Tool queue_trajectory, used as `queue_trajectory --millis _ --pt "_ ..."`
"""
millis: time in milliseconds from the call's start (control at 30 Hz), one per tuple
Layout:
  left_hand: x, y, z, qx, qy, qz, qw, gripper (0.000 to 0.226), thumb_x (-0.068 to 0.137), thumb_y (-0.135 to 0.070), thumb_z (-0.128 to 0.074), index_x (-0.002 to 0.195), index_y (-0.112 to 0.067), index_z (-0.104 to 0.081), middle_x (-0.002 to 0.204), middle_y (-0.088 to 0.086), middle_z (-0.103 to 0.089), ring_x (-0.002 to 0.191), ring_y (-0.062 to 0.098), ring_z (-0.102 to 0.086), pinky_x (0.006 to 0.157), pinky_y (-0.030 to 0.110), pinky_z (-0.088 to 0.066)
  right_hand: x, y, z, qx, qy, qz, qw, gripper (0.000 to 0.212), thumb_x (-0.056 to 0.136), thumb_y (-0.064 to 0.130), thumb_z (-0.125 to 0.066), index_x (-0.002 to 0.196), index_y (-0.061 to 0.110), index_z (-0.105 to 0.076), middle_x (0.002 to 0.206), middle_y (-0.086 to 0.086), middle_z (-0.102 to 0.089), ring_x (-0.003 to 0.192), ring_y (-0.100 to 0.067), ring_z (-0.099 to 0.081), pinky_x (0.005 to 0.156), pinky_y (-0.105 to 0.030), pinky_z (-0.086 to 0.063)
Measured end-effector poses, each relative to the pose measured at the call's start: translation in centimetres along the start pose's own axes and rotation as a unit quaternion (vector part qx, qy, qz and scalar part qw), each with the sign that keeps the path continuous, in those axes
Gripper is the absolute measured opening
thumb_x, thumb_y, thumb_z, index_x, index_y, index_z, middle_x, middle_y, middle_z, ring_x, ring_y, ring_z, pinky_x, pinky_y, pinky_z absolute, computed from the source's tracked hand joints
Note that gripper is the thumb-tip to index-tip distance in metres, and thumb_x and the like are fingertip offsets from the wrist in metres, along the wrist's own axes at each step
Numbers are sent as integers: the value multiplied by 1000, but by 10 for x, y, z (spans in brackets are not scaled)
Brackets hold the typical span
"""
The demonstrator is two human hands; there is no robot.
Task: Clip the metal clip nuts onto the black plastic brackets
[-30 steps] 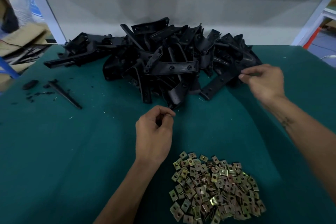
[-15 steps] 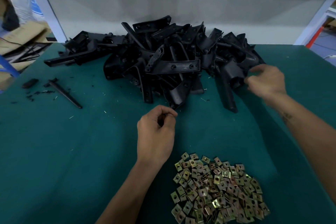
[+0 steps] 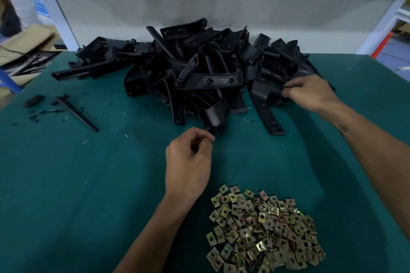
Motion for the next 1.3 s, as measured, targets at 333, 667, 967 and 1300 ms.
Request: queue_trajectory --millis 333,667,967,1300 --pt "-1 0 -1 -10 7 0 1000 28 94 -4 -56 80 -24 -70 49 -11 -48 42 7 -34 39 21 -29 -22 33 12 197 -81 82 973 10 82 19 -79 74 18 -73 71 -4 -75 64 -17 -74 68 -36 -63" --pt "-8 -24 -1 -43 41 -11 998 13 101 -32 -59 112 -30 -67 104 -17 -68 95 -1 -63 84 25 -52 -129 80 -8 596 28 91 797 31 88 -9 -66 67 14 -67 85 -19 -75 91 -41 -75 80 -40 -62" --pt "20 -61 6 -150 -38 72 985 41 103 -50 -46 102 -15 -69 103 2 -75 99 21 -70 92 47 -55 -185 117 -55 576 125 116 800 37 90 -7 -67 62 16 -66 87 -22 -75 87 -33 -74 91 -51 -60" --pt "37 -42 21 167 24 7 986 53 105 -50 -41 81 -4 -52 71 11 -64 55 15 -65 47 35 -45 -189 53 -60 239 222 152 933 4 88 13 -78 90 17 -79 84 6 -76 75 -7 -68 69 -16 -51"
Point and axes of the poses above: each hand's wrist, its own x-axis towards the middle knuckle, its own z-axis out of the back of the hand, y = z × x, the point moved 8 cm from there along x, towards the middle knuckle
